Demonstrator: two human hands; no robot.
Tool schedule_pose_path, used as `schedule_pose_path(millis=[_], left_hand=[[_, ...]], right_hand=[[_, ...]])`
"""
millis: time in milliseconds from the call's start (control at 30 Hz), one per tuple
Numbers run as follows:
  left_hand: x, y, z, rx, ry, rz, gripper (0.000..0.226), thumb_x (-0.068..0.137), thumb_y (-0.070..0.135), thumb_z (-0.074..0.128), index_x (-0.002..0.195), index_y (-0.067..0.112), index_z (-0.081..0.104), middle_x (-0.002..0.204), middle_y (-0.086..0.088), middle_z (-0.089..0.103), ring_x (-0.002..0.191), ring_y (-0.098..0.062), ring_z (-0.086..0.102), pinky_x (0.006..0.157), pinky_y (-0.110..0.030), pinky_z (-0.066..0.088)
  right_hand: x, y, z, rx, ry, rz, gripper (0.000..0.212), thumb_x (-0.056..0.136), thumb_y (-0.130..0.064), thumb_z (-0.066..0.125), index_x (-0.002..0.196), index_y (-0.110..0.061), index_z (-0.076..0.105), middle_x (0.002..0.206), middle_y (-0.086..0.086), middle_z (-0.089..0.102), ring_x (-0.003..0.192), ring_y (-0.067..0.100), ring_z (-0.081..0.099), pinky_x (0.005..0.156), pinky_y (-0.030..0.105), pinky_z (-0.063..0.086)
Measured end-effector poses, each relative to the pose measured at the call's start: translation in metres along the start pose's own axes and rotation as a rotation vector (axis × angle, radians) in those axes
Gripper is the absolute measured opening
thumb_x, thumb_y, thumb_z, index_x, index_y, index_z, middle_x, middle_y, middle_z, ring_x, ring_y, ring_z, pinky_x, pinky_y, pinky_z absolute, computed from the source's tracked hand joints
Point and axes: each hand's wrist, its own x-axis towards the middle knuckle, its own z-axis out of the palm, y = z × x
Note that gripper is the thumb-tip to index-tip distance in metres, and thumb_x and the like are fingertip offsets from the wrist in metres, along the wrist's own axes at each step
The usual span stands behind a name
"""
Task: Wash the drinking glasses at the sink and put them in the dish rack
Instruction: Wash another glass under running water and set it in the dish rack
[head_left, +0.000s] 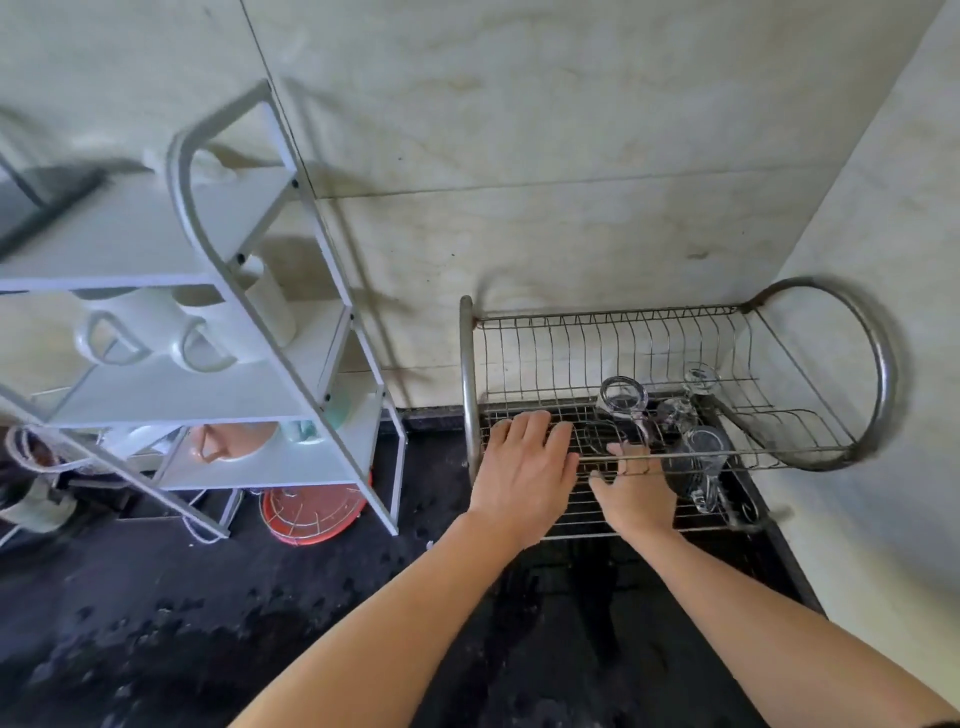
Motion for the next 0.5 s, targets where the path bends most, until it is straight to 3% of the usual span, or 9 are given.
schedule_pose_path(millis=[100, 167, 300, 400, 500], left_hand=[[-0.045, -0.007, -0.018, -0.006, -0.007, 0.183, 0.018, 0.087, 0.023, 0.051, 0.098, 0.013, 0.062, 0.102, -0.006, 0.060, 0.089, -0.024, 0.058, 0.077, -0.037, 0.049], [-0.089, -0.025, -0.030, 0.009, -0.056, 0.193, 0.014, 0.085, 0.023, 0.052, 0.093, 0.015, 0.061, 0.094, -0.004, 0.059, 0.081, -0.022, 0.057, 0.069, -0.034, 0.047], [-0.186, -0.097, -0.061, 0.034, -0.188, -0.013, 0.013, 0.086, 0.021, 0.052, 0.090, 0.013, 0.062, 0.087, -0.005, 0.059, 0.075, -0.026, 0.060, 0.062, -0.038, 0.049], [-0.259, -0.156, -0.098, 0.109, -0.304, -0.215, 0.021, 0.095, 0.021, 0.041, 0.105, 0.011, 0.056, 0.104, -0.008, 0.057, 0.094, -0.029, 0.056, 0.078, -0.039, 0.043], [-0.330, -0.208, -0.131, 0.175, -0.306, -0.414, 0.020, 0.094, 0.021, 0.040, 0.104, 0.011, 0.054, 0.108, -0.009, 0.055, 0.100, -0.031, 0.055, 0.079, -0.039, 0.041]], right_hand=[[-0.046, -0.015, 0.018, -0.082, -0.067, -0.053, 0.029, 0.093, -0.040, 0.054, 0.119, -0.027, 0.061, 0.120, -0.007, 0.062, 0.105, 0.016, 0.062, 0.081, 0.034, 0.051], [-0.077, -0.033, 0.033, -0.128, -0.098, -0.097, 0.023, 0.093, -0.039, 0.054, 0.111, -0.028, 0.064, 0.109, -0.009, 0.067, 0.098, 0.016, 0.064, 0.077, 0.032, 0.051], [-0.141, -0.092, 0.071, -0.143, -0.166, -0.170, 0.017, 0.091, -0.039, 0.055, 0.100, -0.031, 0.066, 0.102, -0.011, 0.070, 0.096, 0.018, 0.064, 0.077, 0.031, 0.052], [-0.188, -0.153, 0.104, -0.140, -0.210, -0.278, 0.017, 0.091, -0.038, 0.055, 0.099, -0.031, 0.067, 0.102, -0.011, 0.070, 0.099, 0.018, 0.064, 0.077, 0.031, 0.052], [-0.234, -0.219, 0.134, -0.140, -0.257, -0.424, 0.018, 0.091, -0.037, 0.054, 0.102, -0.030, 0.067, 0.106, -0.009, 0.069, 0.100, 0.020, 0.064, 0.078, 0.030, 0.049]])
